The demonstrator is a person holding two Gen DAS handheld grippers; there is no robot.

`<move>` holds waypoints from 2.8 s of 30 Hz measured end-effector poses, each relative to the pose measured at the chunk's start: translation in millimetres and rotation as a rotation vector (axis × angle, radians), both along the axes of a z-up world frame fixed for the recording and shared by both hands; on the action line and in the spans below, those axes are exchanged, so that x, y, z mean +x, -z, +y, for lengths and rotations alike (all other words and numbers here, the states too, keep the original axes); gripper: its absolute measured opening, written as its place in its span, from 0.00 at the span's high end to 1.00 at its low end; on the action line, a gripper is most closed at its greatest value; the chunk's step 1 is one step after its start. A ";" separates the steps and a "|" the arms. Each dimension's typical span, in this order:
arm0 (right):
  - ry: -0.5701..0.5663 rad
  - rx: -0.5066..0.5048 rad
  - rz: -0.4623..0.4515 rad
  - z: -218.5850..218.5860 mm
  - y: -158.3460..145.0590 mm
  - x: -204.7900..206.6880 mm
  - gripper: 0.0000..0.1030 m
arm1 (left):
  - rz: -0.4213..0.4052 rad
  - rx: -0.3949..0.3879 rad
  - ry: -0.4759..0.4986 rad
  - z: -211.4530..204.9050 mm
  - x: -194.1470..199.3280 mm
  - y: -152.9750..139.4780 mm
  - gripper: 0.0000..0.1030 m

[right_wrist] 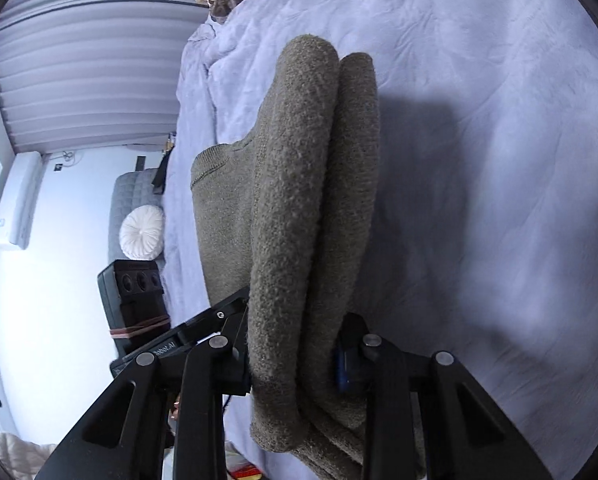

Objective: Fold small clothes
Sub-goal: 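Lift the sweater edge with the right gripper and fold it over the body, then lay the folded sweater down and press it flat with the right gripper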

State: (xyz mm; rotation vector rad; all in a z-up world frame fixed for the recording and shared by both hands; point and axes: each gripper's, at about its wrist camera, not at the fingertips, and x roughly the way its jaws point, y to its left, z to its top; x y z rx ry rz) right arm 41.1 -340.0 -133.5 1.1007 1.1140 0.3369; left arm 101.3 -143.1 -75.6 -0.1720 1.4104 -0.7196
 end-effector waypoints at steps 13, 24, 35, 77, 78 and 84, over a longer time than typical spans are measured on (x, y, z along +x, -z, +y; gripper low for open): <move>-0.084 0.065 0.009 97.0 -22.6 -43.4 0.69 | -0.029 0.046 -0.048 101.9 -68.1 -42.5 0.52; -0.197 -0.007 0.135 178.0 13.2 -38.7 0.67 | 0.038 0.186 -0.153 171.0 -116.9 2.6 0.51; -0.110 -0.348 0.245 142.7 -11.3 -54.8 0.59 | -0.054 0.264 -0.267 221.9 -122.0 -14.2 0.51; -0.255 -0.731 0.301 192.2 -0.7 -104.6 0.93 | -0.113 0.429 -0.188 205.9 -135.2 -7.5 0.50; -0.236 -0.715 0.309 186.1 -1.2 -109.0 0.93 | -0.112 0.428 -0.188 205.7 -136.1 -7.8 0.50; -0.193 -0.691 0.320 170.9 -8.8 -126.2 0.92 | -0.110 0.431 -0.180 207.5 -137.7 -8.0 0.50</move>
